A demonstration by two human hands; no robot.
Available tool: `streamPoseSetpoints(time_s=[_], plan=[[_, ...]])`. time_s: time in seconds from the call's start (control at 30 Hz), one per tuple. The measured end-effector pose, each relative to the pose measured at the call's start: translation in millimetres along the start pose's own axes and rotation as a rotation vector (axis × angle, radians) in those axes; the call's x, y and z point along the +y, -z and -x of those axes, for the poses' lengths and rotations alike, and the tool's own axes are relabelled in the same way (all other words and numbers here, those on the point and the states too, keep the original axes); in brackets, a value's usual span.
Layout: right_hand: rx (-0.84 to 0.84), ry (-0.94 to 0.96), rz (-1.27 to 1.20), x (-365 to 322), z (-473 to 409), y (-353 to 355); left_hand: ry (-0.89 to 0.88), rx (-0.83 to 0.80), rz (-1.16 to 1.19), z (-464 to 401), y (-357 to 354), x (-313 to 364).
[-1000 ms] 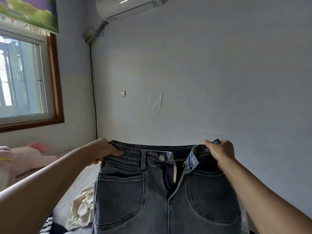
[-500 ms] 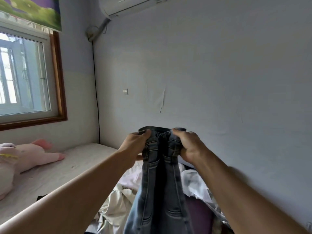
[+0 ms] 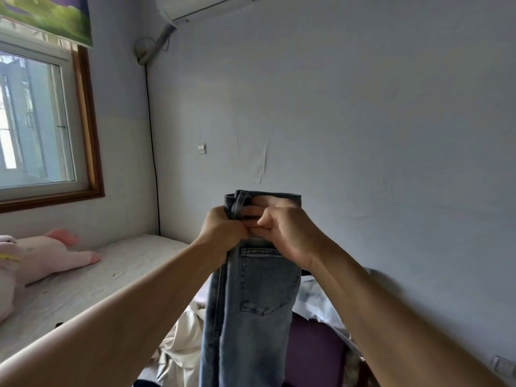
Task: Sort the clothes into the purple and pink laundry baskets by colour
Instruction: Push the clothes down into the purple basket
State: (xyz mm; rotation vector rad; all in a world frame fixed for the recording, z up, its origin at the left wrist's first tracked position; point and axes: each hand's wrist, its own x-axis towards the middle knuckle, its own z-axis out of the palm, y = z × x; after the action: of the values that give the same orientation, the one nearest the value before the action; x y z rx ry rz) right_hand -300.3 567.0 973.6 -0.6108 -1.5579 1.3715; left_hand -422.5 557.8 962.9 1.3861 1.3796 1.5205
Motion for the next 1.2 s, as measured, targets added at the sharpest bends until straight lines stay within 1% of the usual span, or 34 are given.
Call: streamPoseSetpoints(time_s=[0.03, 0.07, 0.17, 0.2, 0.27, 0.33, 0.37, 0.4, 0.47, 0.5, 0.53, 0.57, 0.6, 0.7, 0.8, 0.9, 0.93, 1.0, 1.07, 1.1, 1.2], plan=[[0.014, 0.027, 0.053, 1, 1, -1, 0.044, 0.037, 0.045, -1, -2, 3], [0.089, 0.059, 0.117, 2, 4, -1, 0.069, 0.049, 0.084, -2, -3, 4], [0.471, 0.211, 0.375, 14, 11, 11, 0.077, 0.055, 0.122, -4, -1, 12], [0.551, 0.250, 0.451, 17, 15, 14, 0.078, 0.063, 0.123, -4, 0, 15], [0.659, 0.267, 0.589, 26, 18, 22, 0.084, 0.065, 0.134, -5, 2, 19], [0.724, 0.193, 0.654, 32, 16, 33, 0.093, 0.028, 0.153, -8, 8, 22], [0.698, 0.123, 0.619, 33, 15, 37, 0.097, -0.002, 0.159, -10, 12, 23], [0.623, 0.065, 0.523, 35, 15, 42, 0.101, -0.029, 0.163, -12, 17, 23], [0.395, -0.030, 0.242, 37, 15, 53, 0.109, -0.070, 0.189, -14, 28, 25], [0.286, -0.064, 0.165, 36, 18, 55, 0.112, -0.085, 0.205, -15, 32, 26], [0.198, -0.072, 0.129, 36, 20, 54, 0.114, -0.101, 0.215, -14, 36, 27], [0.173, -0.055, 0.135, 35, 21, 51, 0.114, -0.117, 0.217, -13, 39, 27], [0.191, -0.013, 0.138, 35, 20, 48, 0.107, -0.124, 0.208, -12, 42, 27], [0.363, 0.112, 0.120, 34, 12, 34, 0.066, -0.113, 0.170, -15, 53, 23], [0.455, 0.118, 0.062, 30, 4, 16, 0.045, -0.069, 0.065, -13, 70, 4], [0.504, 0.166, 0.006, 22, -2, 10, 0.164, -0.127, -0.106, 5, 75, -39], [0.512, 0.168, 0.010, 19, -4, 10, 0.192, -0.144, -0.125, 11, 73, -53], [0.526, 0.137, 0.032, 16, -7, 12, 0.209, -0.128, 0.002, 14, 68, -71], [0.500, 0.110, 0.022, 16, -11, 22, 0.228, -0.096, 0.153, 12, 61, -73], [0.443, 0.110, 0.016, 17, -12, 28, 0.242, -0.083, 0.217, 9, 59, -72], [0.147, 0.098, 0.064, 29, -6, 52, 0.259, -0.053, 0.301, 3, 50, -64]])
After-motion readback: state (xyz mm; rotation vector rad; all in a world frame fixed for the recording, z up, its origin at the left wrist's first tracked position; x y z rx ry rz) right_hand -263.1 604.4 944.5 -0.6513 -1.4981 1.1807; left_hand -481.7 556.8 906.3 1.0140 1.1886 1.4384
